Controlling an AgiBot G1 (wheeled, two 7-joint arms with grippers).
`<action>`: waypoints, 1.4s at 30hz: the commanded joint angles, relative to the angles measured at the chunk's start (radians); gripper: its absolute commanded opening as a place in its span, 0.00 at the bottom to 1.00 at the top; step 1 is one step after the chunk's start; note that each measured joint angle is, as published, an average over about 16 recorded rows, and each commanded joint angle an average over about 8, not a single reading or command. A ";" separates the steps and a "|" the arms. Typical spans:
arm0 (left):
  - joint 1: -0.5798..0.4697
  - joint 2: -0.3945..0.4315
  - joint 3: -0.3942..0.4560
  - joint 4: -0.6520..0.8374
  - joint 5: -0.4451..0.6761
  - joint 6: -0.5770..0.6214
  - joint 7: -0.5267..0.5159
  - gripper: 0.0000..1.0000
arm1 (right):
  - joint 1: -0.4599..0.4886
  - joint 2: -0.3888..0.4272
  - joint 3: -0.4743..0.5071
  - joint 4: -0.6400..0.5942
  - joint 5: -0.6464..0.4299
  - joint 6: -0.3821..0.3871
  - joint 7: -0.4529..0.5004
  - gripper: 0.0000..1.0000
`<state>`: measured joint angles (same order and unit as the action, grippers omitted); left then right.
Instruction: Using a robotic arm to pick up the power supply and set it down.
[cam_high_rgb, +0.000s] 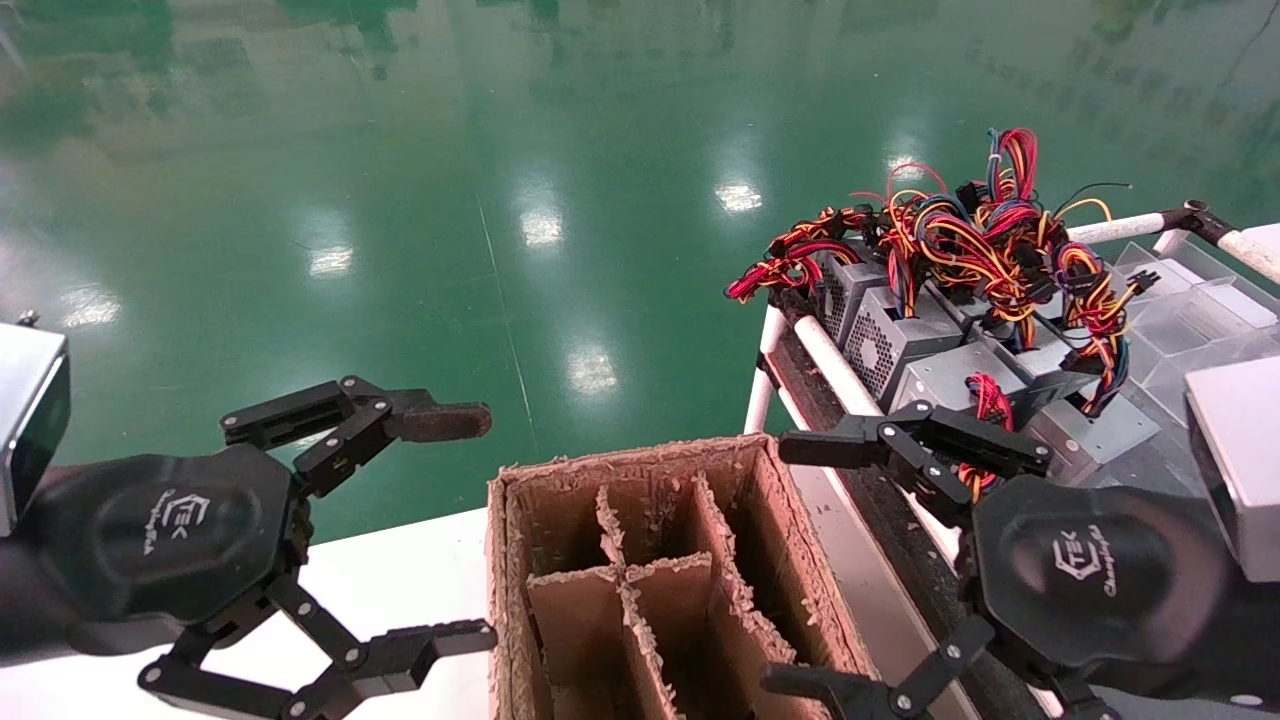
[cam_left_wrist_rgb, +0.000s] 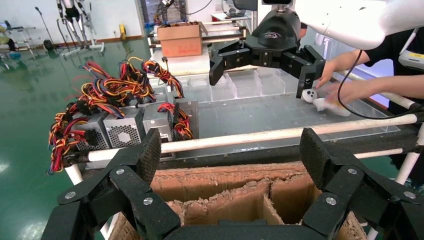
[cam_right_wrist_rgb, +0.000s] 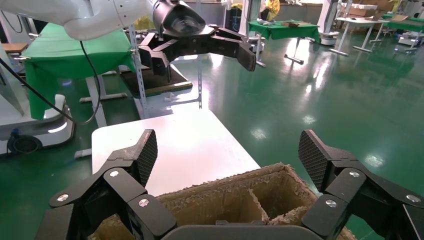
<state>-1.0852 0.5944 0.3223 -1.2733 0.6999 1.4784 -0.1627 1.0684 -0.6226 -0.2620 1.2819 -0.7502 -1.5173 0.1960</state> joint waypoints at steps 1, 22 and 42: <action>0.000 0.000 0.000 0.000 0.000 0.000 0.000 1.00 | 0.001 0.002 -0.003 0.000 0.003 0.004 -0.002 1.00; 0.000 0.000 0.000 0.000 0.000 0.000 0.000 1.00 | 0.005 0.011 -0.017 0.002 0.019 0.021 -0.009 1.00; 0.000 0.000 0.000 0.000 0.000 0.000 0.000 1.00 | 0.006 0.012 -0.019 0.002 0.021 0.024 -0.010 1.00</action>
<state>-1.0852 0.5944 0.3224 -1.2733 0.6998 1.4784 -0.1628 1.0747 -0.6102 -0.2811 1.2841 -0.7290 -1.4935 0.1860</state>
